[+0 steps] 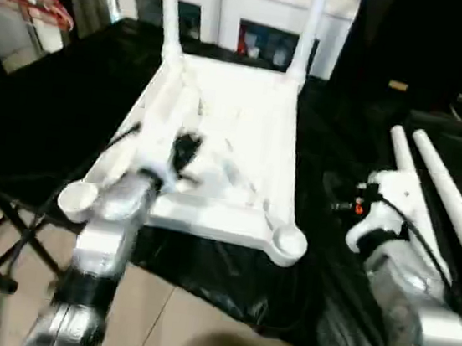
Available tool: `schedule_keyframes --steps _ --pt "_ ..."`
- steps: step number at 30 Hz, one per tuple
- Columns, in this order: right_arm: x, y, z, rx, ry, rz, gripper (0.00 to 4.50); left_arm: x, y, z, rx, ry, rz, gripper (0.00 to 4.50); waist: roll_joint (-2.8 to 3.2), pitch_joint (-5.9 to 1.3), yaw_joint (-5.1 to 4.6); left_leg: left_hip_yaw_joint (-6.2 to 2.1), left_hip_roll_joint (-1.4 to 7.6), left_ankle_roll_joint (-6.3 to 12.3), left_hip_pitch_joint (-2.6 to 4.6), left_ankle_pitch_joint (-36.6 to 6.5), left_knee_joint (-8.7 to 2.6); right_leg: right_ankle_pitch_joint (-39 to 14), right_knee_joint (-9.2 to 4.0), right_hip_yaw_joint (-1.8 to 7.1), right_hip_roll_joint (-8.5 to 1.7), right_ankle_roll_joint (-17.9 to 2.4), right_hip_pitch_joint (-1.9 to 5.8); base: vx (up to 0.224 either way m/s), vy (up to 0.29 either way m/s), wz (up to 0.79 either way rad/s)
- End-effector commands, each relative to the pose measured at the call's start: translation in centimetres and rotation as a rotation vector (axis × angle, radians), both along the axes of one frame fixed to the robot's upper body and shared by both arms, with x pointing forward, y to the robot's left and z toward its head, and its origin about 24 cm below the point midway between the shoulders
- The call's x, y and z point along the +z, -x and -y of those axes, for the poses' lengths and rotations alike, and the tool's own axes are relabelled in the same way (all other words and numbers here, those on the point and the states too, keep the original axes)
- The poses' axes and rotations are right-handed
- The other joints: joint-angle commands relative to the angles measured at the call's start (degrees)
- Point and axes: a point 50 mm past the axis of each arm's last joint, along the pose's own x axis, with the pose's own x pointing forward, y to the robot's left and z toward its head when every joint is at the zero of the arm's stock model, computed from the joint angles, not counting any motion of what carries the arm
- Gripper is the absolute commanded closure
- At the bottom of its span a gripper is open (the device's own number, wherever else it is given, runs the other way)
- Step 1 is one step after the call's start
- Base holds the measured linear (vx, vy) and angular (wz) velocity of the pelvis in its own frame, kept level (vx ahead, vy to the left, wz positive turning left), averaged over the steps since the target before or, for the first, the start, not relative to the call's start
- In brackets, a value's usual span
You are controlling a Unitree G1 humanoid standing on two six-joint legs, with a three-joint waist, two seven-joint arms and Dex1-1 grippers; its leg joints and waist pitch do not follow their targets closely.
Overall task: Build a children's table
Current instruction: Rotate table base
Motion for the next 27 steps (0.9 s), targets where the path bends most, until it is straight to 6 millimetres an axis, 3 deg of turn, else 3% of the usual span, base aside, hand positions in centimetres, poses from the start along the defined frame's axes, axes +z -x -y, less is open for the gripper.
schedule_keyframes --steps 1,7,9,11,12,15,16,17,19,21,22,23,25,26,27 --pt "-0.7 0.2 0.7 -0.046 0.01 -0.017 3.24 0.5 0.3 -0.4 0.051 -0.017 0.011 3.29 -0.03 -3.55 -0.12 -1.62 2.69 -0.88 1.35 -17.8 -4.8 -17.1 -4.55 2.36 -2.68 -7.2 1.84 0.0 0.0 0.0" --pt "-1.5 0.4 0.2 -0.057 -0.004 -0.025 2.79 0.3 0.9 -1.4 0.147 -0.031 -0.029 2.85 0.09 -3.33 -0.25 -1.74 2.54 -1.52 1.35 -20.0 -4.96 -19.5 -4.85 2.43 -2.67 -5.6 1.69 0.0 0.0 0.0" --pt "-1.4 0.4 0.1 -0.057 -0.01 -0.019 2.53 0.6 0.8 -1.4 0.147 -0.03 -0.025 2.77 0.51 -3.28 -0.38 -1.89 2.47 -2.05 1.49 -21.2 -5.03 -20.7 -5.02 2.38 -2.59 -4.9 1.56 0.0 0.0 0.0" --pt "-1.4 0.3 0.1 -0.056 -0.014 -0.016 2.4 0.7 0.8 -1.3 0.147 -0.029 -0.022 2.5 0.34 -3.27 -0.47 -1.9 2.47 -2.13 1.51 -21.7 -5.03 -21.1 -5.17 2.37 -2.6 -4.6 1.48 0.0 0.0 0.0" --pt "-1.3 0.3 0.2 -0.053 -0.002 -0.01 2.34 0.9 0.8 -1.3 0.154 -0.027 -0.021 2.44 0.79 -3.26 -0.48 -1.96 2.46 -2.29 1.54 -21.9 -5.06 -20.9 -5.11 2.38 -2.56 -4.6 1.44 0.0 0.0 0.0" --pt "-1.1 0.2 0.5 -0.037 0.029 0.006 2.02 0.4 1.3 -1.3 0.181 0.012 -0.031 2.32 0.0 -3.33 -0.61 -1.88 2.49 -1.9 1.31 -20.9 -4.93 -19.5 -4.93 2.41 -2.65 -5.0 1.7 0.0 0.0 0.0" --pt "-1.1 0.2 0.5 -0.037 0.029 0.006 1.96 0.4 1.3 -1.3 0.181 0.012 -0.031 2.17 0.06 -3.27 -0.68 -1.86 2.42 -1.71 1.21 -20.8 -4.95 -19.6 -4.97 2.42 -2.58 -5.0 1.7 0.0 0.0 0.0" --pt "-1.1 0.1 0.7 -0.042 0.028 0.006 1.91 0.2 1.6 -1.3 0.189 0.011 -0.03 2.05 -0.64 -3.36 -0.84 -1.77 2.35 -1.22 1.06 -20.2 -4.84 -19.8 -5.0 2.39 -2.58 -4.8 1.79 0.0 0.0 0.0" --pt "-1.3 0.0 0.9 -0.048 0.032 -0.002 1.72 -0.2 2.1 -1.3 0.183 0.0 -0.034 1.97 -0.54 -3.36 -0.76 -1.81 2.4 -0.53 0.94 -18.8 -4.79 -20.4 -4.91 2.45 -2.83 -4.8 1.81 0.0 0.0 0.0" --pt "-1.4 0.0 0.8 -0.049 0.03 -0.007 1.49 -0.5 2.4 -1.7 0.197 -0.012 -0.022 1.66 -1.38 -3.47 -0.98 -1.65 2.4 -0.04 0.85 -17.8 -4.63 -19.9 -4.92 2.44 -2.68 -4.7 1.78 0.0 0.0 0.0" --pt "-1.4 0.0 0.8 -0.05 0.029 -0.009 1.41 -0.5 2.5 -1.9 0.207 -0.019 -0.015 1.59 -0.89 -3.48 -0.82 -1.75 2.46 -0.01 0.9 -17.3 -4.69 -19.5 -4.75 2.44 -2.72 -4.8 1.79 0.0 0.0 0.0" --pt "-1.6 0.0 0.9 -0.064 0.03 -0.017 1.41 -0.7 2.6 -2.2 0.215 -0.022 -0.011 1.59 -1.46 -3.43 -0.93 -1.63 2.5 0.13 0.94 -17.2 -4.65 -19.3 -4.86 2.44 -2.61 -4.7 1.65 0.0 0.0 0.0" --pt "-1.7 0.0 1.0 -0.075 0.031 -0.023 1.18 -0.7 2.6 -2.4 0.218 -0.024 -0.01 1.43 -1.12 -3.41 -0.81 -1.67 2.5 0.05 0.99 -17.0 -4.7 -18.6 -4.7 2.47 -2.61 -4.9 1.65 0.0 0.0 0.0" --pt "-1.9 0.0 1.0 -0.081 0.038 -0.031 1.07 -0.6 2.5 -2.4 0.214 -0.023 -0.001 1.23 -1.78 -3.39 -0.96 -1.59 2.53 0.01 0.99 -17.1 -4.72 -18.4 -4.69 2.43 -2.51 -4.8 1.65 0.0 0.0 0.0" --pt "-1.9 -0.2 1.1 -0.095 0.06 -0.038 1.04 -0.3 2.5 -2.2 0.21 -0.026 0.014 1.2 -1.52 -3.38 -0.83 -1.64 2.56 -0.15 1.11 -17.2 -4.76 -18.5 -4.59 2.47 -2.61 -4.9 1.63 0.0 0.0 0.0"
